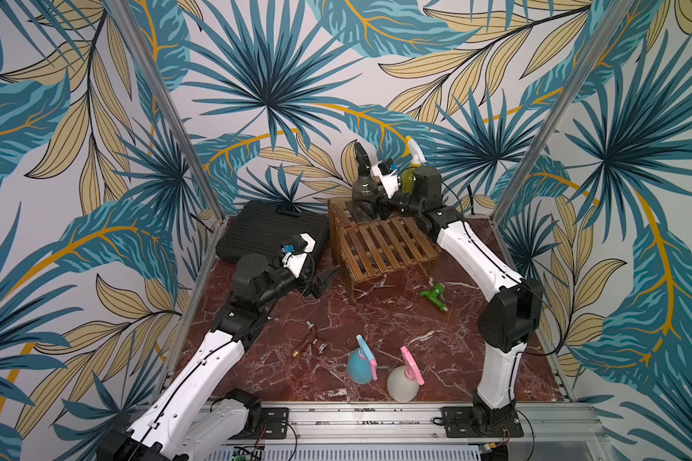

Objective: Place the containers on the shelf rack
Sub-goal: 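Place the container on the shelf.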

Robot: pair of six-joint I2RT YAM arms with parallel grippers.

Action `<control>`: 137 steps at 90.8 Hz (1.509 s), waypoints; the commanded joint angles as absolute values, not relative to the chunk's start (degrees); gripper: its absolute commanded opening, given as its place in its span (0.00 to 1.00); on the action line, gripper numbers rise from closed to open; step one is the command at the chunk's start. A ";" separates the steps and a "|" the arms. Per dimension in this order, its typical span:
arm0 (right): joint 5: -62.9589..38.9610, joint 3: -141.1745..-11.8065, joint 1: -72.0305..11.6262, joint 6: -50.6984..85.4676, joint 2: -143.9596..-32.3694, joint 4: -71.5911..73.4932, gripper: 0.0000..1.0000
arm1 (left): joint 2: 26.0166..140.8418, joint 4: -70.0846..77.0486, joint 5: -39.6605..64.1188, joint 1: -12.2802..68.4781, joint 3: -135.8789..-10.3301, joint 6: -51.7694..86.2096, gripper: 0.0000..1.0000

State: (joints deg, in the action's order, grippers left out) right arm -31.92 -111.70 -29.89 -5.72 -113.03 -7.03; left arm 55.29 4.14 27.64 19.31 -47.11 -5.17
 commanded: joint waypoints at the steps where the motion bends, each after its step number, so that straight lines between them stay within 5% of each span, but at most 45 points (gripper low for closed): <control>1: -32.84 -113.90 -29.88 -5.00 -114.37 -8.13 0.67 | 54.41 4.67 27.82 18.97 -47.02 -5.96 1.00; 54: -33.06 -113.33 -29.87 -6.84 -117.54 -4.91 0.68 | 54.75 4.44 28.12 18.98 -47.11 -6.15 1.00; 100: -31.60 -107.96 -29.81 -7.73 -112.76 -0.82 0.99 | 54.84 4.57 28.27 18.96 -47.02 -5.88 1.00; 137: -28.85 -101.51 -29.87 -8.69 -107.05 1.89 0.99 | 54.98 4.57 28.22 18.94 -46.85 -5.70 1.00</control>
